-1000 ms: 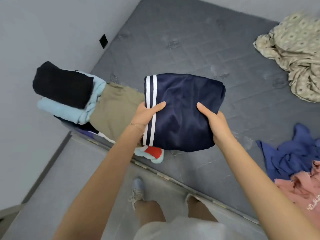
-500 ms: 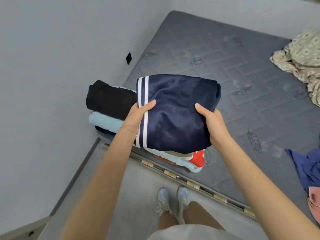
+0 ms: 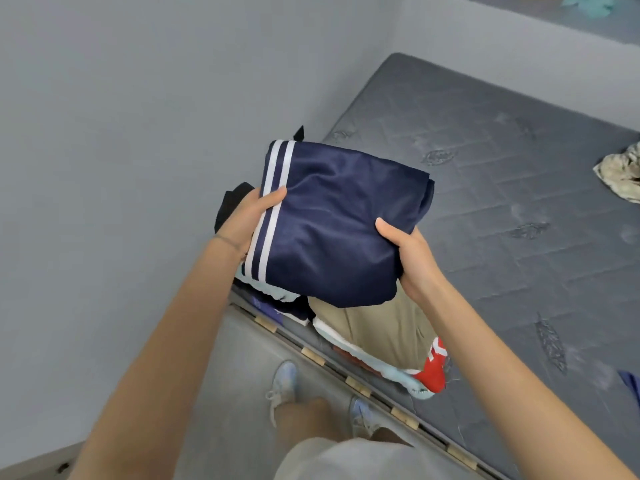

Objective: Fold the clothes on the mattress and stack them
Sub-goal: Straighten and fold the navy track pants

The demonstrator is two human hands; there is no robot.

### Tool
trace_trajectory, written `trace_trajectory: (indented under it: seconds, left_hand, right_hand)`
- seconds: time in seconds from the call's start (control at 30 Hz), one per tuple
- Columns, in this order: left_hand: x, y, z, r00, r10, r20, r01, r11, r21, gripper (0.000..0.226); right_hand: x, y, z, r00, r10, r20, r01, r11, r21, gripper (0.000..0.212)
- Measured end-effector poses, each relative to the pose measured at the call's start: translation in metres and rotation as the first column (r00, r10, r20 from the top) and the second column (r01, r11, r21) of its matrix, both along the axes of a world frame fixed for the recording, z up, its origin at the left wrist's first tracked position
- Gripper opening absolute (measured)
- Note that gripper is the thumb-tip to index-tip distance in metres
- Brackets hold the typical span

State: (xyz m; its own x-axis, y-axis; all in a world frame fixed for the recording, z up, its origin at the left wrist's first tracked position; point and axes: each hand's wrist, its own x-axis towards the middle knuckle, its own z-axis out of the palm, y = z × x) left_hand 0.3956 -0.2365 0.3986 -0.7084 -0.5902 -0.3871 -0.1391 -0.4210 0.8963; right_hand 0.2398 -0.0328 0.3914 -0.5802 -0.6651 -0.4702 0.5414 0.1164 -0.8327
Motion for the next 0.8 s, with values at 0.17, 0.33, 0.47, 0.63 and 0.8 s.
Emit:
trace_trajectory:
  seconds: [0.17,0.33,0.47,0.63,0.8]
  left_hand:
    - [0.008,-0.083,-0.019,0.995,-0.046,0.084,0.051,0.997,-0.056,0.028]
    - [0.023,-0.156,-0.048,0.981,-0.089,0.173,0.103,0.992,-0.071,0.028]
    - [0.036,-0.196,-0.086,0.953,-0.139,0.268,0.165,0.983,-0.076,0.024]
    - [0.043,-0.205,-0.144,0.899,-0.199,0.391,0.218,0.976,-0.007,0.015]
    - [0.032,-0.207,-0.156,0.925,-0.145,0.351,0.188,0.978,-0.09,0.015]
  right_hand:
    - [0.02,-0.073,-0.021,0.999,-0.043,0.015,0.043,0.999,0.026,0.04]
    - [0.049,-0.145,-0.052,0.99,-0.132,0.047,0.128,0.988,0.09,0.038]
    - [0.07,-0.179,-0.088,0.986,-0.147,0.074,0.134,0.979,0.156,0.049]
    - [0.085,-0.186,-0.132,0.982,-0.19,0.006,0.178,0.928,0.329,0.043]
    - [0.081,-0.184,-0.144,0.953,-0.287,-0.1,0.304,0.886,0.35,0.039]
